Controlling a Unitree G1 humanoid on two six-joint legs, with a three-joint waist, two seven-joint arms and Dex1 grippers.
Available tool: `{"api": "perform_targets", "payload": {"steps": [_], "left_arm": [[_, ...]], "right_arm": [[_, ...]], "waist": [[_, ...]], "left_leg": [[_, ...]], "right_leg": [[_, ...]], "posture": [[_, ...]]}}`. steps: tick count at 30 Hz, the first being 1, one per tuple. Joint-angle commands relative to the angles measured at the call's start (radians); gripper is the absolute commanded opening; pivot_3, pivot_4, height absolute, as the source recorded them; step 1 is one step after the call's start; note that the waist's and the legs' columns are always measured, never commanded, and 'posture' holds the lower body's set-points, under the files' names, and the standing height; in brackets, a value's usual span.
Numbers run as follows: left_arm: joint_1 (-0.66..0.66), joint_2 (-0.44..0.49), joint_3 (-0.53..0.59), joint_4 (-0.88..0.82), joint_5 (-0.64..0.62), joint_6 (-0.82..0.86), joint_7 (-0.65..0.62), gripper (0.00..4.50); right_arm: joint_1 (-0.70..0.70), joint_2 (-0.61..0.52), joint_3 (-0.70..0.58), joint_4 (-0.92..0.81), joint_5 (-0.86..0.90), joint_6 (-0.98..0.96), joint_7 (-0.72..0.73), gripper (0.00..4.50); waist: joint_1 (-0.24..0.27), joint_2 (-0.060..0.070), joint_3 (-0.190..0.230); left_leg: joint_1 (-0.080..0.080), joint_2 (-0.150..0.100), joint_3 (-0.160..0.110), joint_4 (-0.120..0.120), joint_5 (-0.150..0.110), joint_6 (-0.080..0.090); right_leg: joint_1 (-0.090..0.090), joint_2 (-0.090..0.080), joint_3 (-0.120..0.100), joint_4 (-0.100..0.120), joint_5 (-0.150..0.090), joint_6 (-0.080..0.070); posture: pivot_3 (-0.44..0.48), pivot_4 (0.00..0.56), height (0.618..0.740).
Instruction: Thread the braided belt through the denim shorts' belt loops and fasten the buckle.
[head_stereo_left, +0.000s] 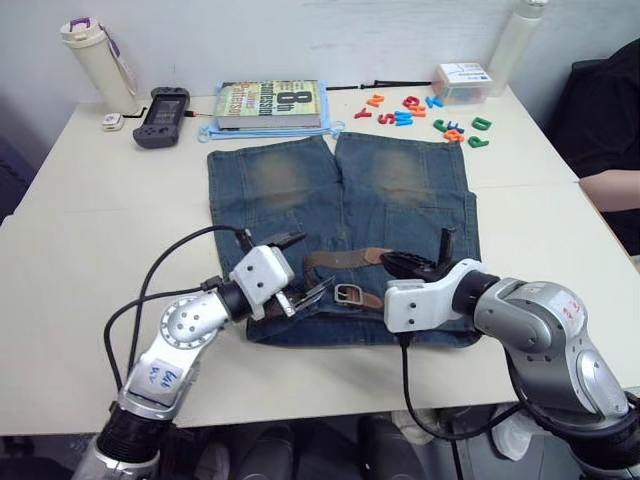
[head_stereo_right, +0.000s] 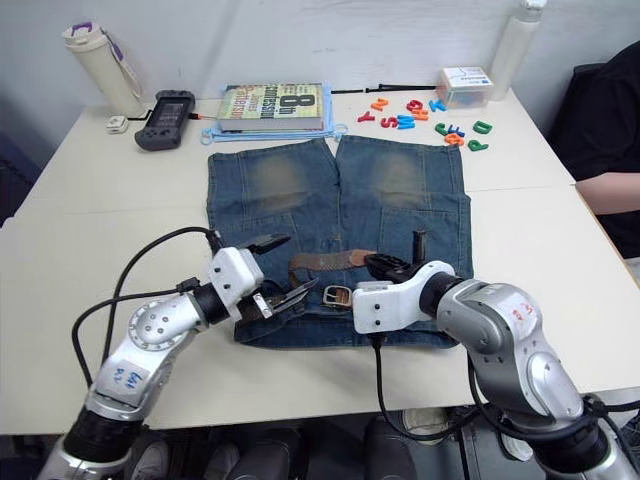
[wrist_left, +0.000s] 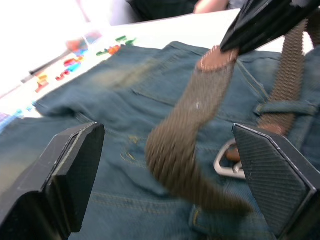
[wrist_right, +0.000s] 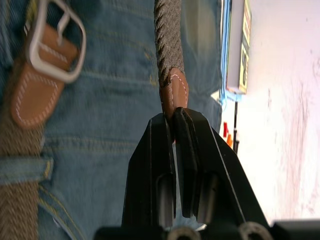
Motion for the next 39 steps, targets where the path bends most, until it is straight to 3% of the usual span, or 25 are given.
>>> {"api": "perform_targets", "payload": {"steps": [1,7,10,18,19,33,39], "left_arm": [[-0.040,-0.038,-0.036,0.026,0.118,-0.085,0.058,4.50],[-0.067,-0.093,-0.034,0.101,0.209,-0.102,0.114,4.50],[-0.055,-0.095,-0.021,0.088,0.195,-0.113,0.092,3.76],[-0.050,-0.119,-0.035,0.055,0.138,-0.134,0.020,0.33],[-0.049,-0.120,-0.033,0.055,0.130,-0.139,0.010,0.06],[-0.024,-0.120,-0.015,0.078,0.106,-0.130,-0.040,0.06],[0.005,-0.125,0.024,0.111,0.083,-0.090,-0.031,0.00]], "right_arm": [[-0.027,0.019,0.005,-0.050,-0.027,0.007,0.002,0.02],[-0.053,0.034,0.006,-0.066,-0.041,0.002,0.010,0.02],[-0.049,0.035,0.003,-0.069,-0.047,0.003,0.013,0.00],[-0.041,0.046,0.006,-0.069,-0.063,0.003,0.011,0.00],[-0.040,0.047,0.006,-0.069,-0.066,0.004,0.011,0.00],[-0.030,0.088,0.002,-0.066,-0.076,0.032,-0.006,0.00],[-0.022,0.186,-0.050,-0.108,-0.036,0.173,-0.004,2.38]], "waist": [[0.004,0.000,0.000],[0.008,0.000,0.000],[0.008,0.000,0.000],[0.008,0.000,0.000],[0.008,0.000,0.000],[0.008,0.000,0.000],[0.008,0.000,0.000]], "left_leg": [[0.000,0.000,0.000,0.000,0.000,0.000],[-0.001,0.000,0.001,0.004,-0.002,0.001],[-0.001,0.000,0.001,0.005,-0.002,0.001],[-0.001,0.000,0.001,0.006,-0.002,0.001],[-0.001,0.000,0.001,0.006,-0.002,0.001],[-0.001,0.000,0.001,0.006,-0.002,0.001],[-0.001,0.000,0.001,0.006,-0.002,0.001]], "right_leg": [[0.000,0.000,0.000,0.000,0.000,0.000],[0.000,0.001,0.000,0.001,0.000,0.000],[-0.001,0.000,0.001,0.001,0.000,0.000],[0.000,0.000,0.001,0.003,0.000,0.000],[0.000,0.001,0.001,0.003,0.000,0.000],[0.000,0.001,0.001,0.003,0.000,0.000],[-0.001,0.000,0.001,0.003,0.000,0.000]], "posture": [[0.000,0.150,0.740],[0.000,0.150,0.740],[0.000,0.150,0.740],[0.000,0.150,0.740],[0.000,0.150,0.740],[0.000,0.150,0.740],[0.000,0.150,0.740]]}}
